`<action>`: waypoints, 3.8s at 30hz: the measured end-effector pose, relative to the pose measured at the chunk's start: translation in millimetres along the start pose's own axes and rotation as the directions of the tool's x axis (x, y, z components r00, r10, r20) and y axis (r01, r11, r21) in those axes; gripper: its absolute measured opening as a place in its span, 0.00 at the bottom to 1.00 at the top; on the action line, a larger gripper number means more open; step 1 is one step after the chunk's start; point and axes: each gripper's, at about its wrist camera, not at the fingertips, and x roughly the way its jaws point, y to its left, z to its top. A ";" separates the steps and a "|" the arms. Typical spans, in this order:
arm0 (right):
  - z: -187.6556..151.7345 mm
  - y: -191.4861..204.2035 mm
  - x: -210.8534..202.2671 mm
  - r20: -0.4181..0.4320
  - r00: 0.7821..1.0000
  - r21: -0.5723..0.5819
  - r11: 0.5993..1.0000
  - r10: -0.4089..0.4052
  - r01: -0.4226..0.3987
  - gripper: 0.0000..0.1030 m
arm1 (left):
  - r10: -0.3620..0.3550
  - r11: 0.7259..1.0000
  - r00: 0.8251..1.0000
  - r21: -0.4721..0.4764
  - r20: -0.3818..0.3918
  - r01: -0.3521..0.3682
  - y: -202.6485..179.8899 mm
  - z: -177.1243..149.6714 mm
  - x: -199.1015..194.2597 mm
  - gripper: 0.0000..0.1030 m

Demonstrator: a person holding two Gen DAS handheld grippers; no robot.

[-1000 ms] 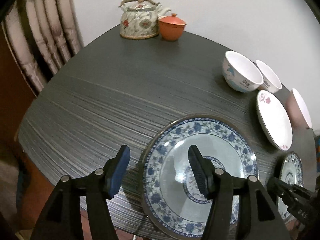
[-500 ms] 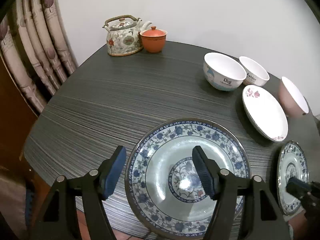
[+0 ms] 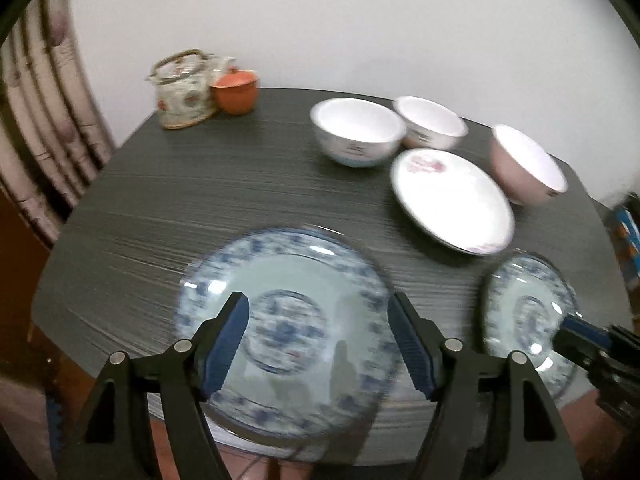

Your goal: Organize plates and bowls

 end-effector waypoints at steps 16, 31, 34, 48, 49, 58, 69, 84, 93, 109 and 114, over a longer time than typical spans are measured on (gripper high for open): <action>-9.0 -58.1 -27.1 0.002 1.000 0.066 0.998 -0.020 0.020 0.28 | -0.202 0.978 0.971 0.030 -0.124 0.208 -82.4 -16.9 7.7 0.66; -8.3 -139.0 -28.2 -0.047 0.998 0.288 0.957 0.039 -0.024 0.28 | -0.300 0.953 0.919 -0.129 -0.254 0.275 -93.1 -12.1 45.2 0.66; -10.3 -152.8 -26.9 -0.052 0.996 0.336 0.940 0.073 -0.051 0.28 | -0.329 0.942 0.902 -0.161 -0.279 0.293 -93.5 -10.2 52.3 0.66; -18.6 -184.4 -10.1 -0.074 0.989 0.479 0.874 0.129 -0.078 0.30 | -0.358 0.929 0.867 -0.229 -0.348 0.292 -93.3 -13.2 76.6 0.66; -18.1 -185.0 -8.1 -0.077 0.989 0.481 0.874 0.125 -0.073 0.30 | -0.358 0.929 0.865 -0.227 -0.351 0.293 -94.2 -13.4 77.3 0.66; -19.4 -186.2 8.2 -0.117 0.987 0.476 0.878 0.112 -0.043 0.30 | -0.367 0.926 0.853 -0.230 -0.370 0.299 -99.2 -15.6 83.0 0.61; -19.8 -188.0 13.1 -0.119 0.985 0.473 0.879 0.123 -0.053 0.27 | -0.385 0.920 0.837 -0.237 -0.389 0.313 -107.7 -17.4 92.0 0.45; -20.0 -193.3 20.2 -0.116 0.985 0.499 0.865 0.128 -0.054 0.18 | -0.394 0.916 0.831 -0.239 -0.392 0.321 -114.6 -17.9 99.1 0.26; -21.7 -190.6 26.9 -0.142 0.983 0.490 0.871 0.119 -0.035 0.12 | -0.383 0.921 0.836 -0.234 -0.393 0.312 -112.2 -18.5 103.1 0.16; -18.4 -179.3 22.6 -0.143 0.984 0.460 0.887 0.109 -0.031 0.12 | -0.364 0.931 0.857 -0.185 -0.365 0.316 -99.8 -24.4 85.7 0.14; -17.1 -171.1 19.2 -0.138 0.984 0.441 0.896 0.112 -0.041 0.12 | -0.364 0.930 0.863 -0.189 -0.351 0.315 -91.1 -24.4 77.9 0.14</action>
